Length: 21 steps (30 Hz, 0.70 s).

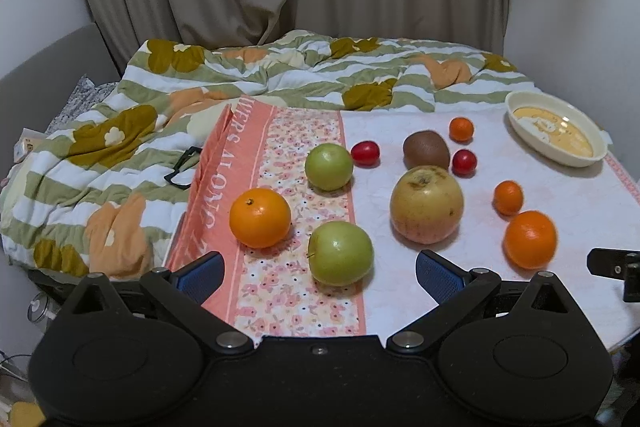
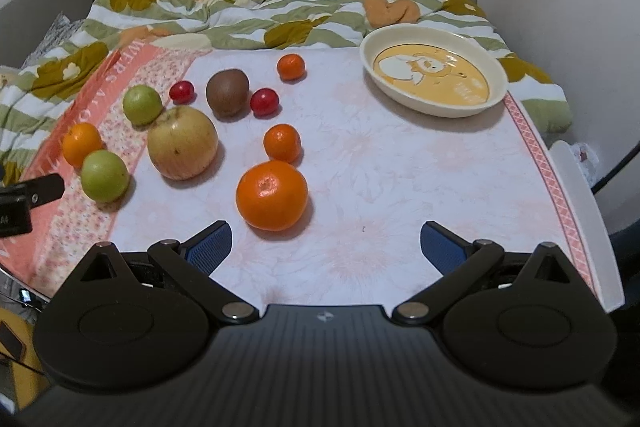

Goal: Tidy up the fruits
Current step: 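Grasp the green apple with the left tool while the right tool grasps the large orange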

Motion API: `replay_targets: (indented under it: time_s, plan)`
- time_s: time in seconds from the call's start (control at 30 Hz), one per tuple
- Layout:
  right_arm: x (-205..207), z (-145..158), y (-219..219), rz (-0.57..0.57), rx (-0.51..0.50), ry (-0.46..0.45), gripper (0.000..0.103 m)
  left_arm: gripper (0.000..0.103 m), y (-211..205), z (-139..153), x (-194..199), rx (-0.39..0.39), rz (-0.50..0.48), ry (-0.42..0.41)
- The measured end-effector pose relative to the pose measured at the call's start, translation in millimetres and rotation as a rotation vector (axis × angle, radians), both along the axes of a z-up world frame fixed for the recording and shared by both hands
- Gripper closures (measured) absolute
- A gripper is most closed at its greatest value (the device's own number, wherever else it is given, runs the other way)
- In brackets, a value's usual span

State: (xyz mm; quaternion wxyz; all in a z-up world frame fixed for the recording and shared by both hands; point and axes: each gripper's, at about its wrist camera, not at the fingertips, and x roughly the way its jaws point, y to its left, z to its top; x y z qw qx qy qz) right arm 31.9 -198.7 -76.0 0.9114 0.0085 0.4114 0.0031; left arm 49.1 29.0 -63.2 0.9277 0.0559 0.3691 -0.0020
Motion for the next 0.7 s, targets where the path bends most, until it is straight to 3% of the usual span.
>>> replay_targets:
  time_s: [0.2,0.53,0.63,0.7]
  plan:
    - [10,-23,1,0.047,0.023,-0.019,0.000,0.001,-8,-25,17,0.046,-0.018,-0.018]
    - [41,-48,13,0.091,-0.005,-0.014,0.000,0.008,-7,-57,50,0.013,-0.009,0.052]
    - [49,-50,15,0.104,0.013,-0.012,0.000,0.017,-8,-63,55,0.008,-0.019,0.073]
    - [52,-51,18,0.115,0.015,-0.011,0.000,0.028,-9,-65,57,0.013,-0.022,0.082]
